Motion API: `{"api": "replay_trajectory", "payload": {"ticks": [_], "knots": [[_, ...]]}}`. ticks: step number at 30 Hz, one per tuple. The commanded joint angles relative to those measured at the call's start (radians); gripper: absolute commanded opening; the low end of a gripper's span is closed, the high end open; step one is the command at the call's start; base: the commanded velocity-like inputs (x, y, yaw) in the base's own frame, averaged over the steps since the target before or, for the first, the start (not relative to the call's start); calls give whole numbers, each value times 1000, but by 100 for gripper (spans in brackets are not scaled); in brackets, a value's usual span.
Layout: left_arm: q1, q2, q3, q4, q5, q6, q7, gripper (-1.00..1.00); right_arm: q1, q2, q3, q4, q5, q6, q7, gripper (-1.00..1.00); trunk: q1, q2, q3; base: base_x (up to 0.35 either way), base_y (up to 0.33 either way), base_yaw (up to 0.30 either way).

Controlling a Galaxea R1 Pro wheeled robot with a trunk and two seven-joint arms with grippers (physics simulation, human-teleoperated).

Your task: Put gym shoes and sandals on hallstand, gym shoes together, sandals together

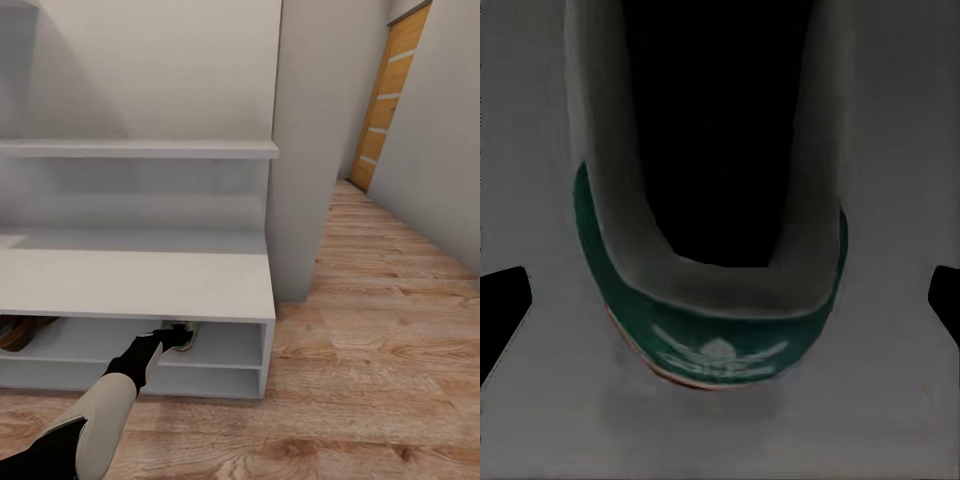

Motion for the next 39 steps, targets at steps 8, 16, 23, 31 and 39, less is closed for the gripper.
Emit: {"api": "replay_trajectory", "payload": {"ticks": [8, 16, 23, 31, 39], "knots": [[0, 2, 8, -3, -10, 5, -7, 100, -1, 1, -7, -2, 10, 5, 10, -100, 0, 0, -1, -243, 29, 0], [0, 2, 7, -3, -10, 2, -7, 100, -1, 1, -7, -2, 10, 5, 10, -100, 0, 0, -1, -328, 72, 0], [1, 3, 10, -3, -8, -1, -8, 100, -1, 1, -7, -2, 10, 5, 10, -100, 0, 0, -1, -334, 85, 0], [133, 25, 26, -2, -3, -231, -19, 100, -1, 3, -4, 0, 10, 5, 10, -100, 0, 0, -1, -318, 85, 0], [373, 68, 28, -23, 44, -472, -26, 100, -1, 15, -1, 5, 13, 3, 11, -100, 0, 0, -1, -65, 14, 0]]}}
